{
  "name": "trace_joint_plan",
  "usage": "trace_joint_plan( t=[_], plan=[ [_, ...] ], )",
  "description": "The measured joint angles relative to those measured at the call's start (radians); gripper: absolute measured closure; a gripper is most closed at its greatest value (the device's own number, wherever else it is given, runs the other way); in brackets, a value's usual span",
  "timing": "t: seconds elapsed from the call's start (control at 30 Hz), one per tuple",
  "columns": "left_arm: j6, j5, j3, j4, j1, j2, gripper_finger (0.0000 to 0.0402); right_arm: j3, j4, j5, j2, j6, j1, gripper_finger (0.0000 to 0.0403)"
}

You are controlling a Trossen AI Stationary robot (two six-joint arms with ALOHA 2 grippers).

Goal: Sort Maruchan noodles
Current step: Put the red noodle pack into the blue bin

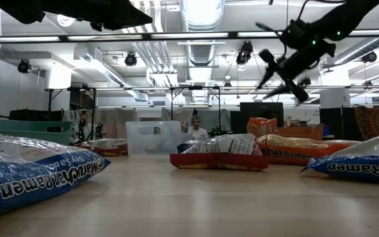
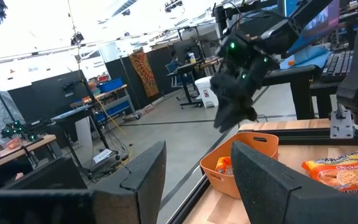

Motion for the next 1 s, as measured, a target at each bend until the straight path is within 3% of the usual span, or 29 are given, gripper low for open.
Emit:
trace_joint_plan(
  t=[0.17,0.37,0.53,0.67,0.87,1.0],
  plan=[
    [0.000,0.000,0.000,0.000,0.000,0.009,0.0238,0.015,-0.021,-0.023,-0.049,-0.139,0.097,0.0270],
    [0.000,0.001,0.000,0.000,0.000,0.034,0.0238,0.013,-0.187,-0.008,-0.110,-0.288,0.282,0.0273],
    [-0.001,0.004,0.000,0.000,0.000,0.066,0.0238,0.007,-0.303,0.154,-0.122,-0.295,0.483,0.0275],
    [-0.017,0.004,0.002,-0.001,0.000,0.091,0.0238,0.006,-0.313,0.225,-0.110,-0.266,0.622,0.0275],
    [-0.093,0.065,0.058,-0.041,0.000,0.156,0.0240,0.000,-0.315,0.290,-0.107,-0.238,0.755,0.0275],
    [-0.151,0.116,0.135,-0.174,-0.001,0.224,0.0247,-0.021,-0.313,0.361,-0.107,-0.230,0.808,0.0275]
  ],
)
